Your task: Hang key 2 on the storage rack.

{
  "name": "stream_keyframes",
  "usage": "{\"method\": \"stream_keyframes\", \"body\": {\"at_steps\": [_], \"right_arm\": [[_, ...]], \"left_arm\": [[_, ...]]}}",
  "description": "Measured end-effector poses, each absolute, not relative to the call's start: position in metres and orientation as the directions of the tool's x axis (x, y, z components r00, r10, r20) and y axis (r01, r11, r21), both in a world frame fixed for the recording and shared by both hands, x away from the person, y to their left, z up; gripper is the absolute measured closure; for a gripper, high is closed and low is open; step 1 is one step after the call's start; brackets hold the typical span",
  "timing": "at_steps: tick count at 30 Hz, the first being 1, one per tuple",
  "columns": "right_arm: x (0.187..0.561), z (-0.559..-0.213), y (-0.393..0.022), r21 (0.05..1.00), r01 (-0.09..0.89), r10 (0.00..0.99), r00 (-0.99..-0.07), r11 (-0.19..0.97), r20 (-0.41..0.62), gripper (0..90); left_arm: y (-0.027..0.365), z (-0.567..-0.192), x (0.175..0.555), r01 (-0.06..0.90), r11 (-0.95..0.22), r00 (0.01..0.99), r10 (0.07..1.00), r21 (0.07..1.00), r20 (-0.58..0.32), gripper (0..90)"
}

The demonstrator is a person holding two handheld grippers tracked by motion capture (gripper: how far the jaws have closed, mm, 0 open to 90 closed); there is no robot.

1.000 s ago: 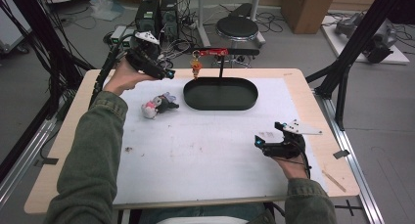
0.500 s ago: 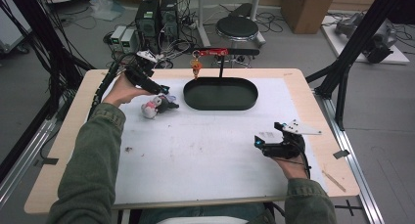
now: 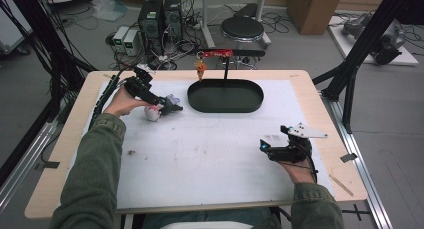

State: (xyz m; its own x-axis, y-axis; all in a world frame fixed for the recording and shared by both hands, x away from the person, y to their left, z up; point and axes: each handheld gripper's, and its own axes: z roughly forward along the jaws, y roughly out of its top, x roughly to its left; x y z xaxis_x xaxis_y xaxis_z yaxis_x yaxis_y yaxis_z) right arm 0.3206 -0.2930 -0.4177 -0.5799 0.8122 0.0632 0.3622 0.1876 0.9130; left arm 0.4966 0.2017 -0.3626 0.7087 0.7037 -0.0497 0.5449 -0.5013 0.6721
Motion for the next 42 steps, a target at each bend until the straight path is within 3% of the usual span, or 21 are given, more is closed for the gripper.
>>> {"method": "stream_keyframes", "body": {"at_steps": [18,20,24,26,31,42], "right_arm": [[0.321,-0.418,-0.292,0.911,0.36,0.812,-0.581,0.2,0.052,0.5],[0.321,-0.418,-0.292,0.911,0.36,0.812,-0.582,0.2,0.051,0.5],[0.321,-0.419,-0.292,0.905,0.369,0.815,-0.578,0.211,0.046,0.6],[0.321,-0.419,-0.291,0.904,0.371,0.814,-0.579,0.214,0.045,0.6],[0.321,-0.42,-0.291,0.902,0.373,0.814,-0.579,0.22,0.041,0.6],[0.322,-0.42,-0.288,0.897,0.375,0.808,-0.588,0.234,0.035,0.6]], "left_arm": [[0.205,-0.406,0.496,0.618,-0.538,0.699,0.709,0.573,-0.089,5.7],[0.203,-0.407,0.496,0.613,-0.553,0.707,0.703,0.565,-0.08,9.9],[0.2,-0.411,0.494,0.596,-0.616,0.711,0.702,0.515,0.017,42.0],[0.2,-0.41,0.493,0.597,-0.611,0.712,0.702,0.52,0.007,47.1],[0.204,-0.408,0.495,0.612,-0.594,0.716,0.697,0.522,-0.045,50.9],[0.208,-0.39,0.487,0.589,-0.587,0.712,0.702,0.556,-0.012,51.3]]}}
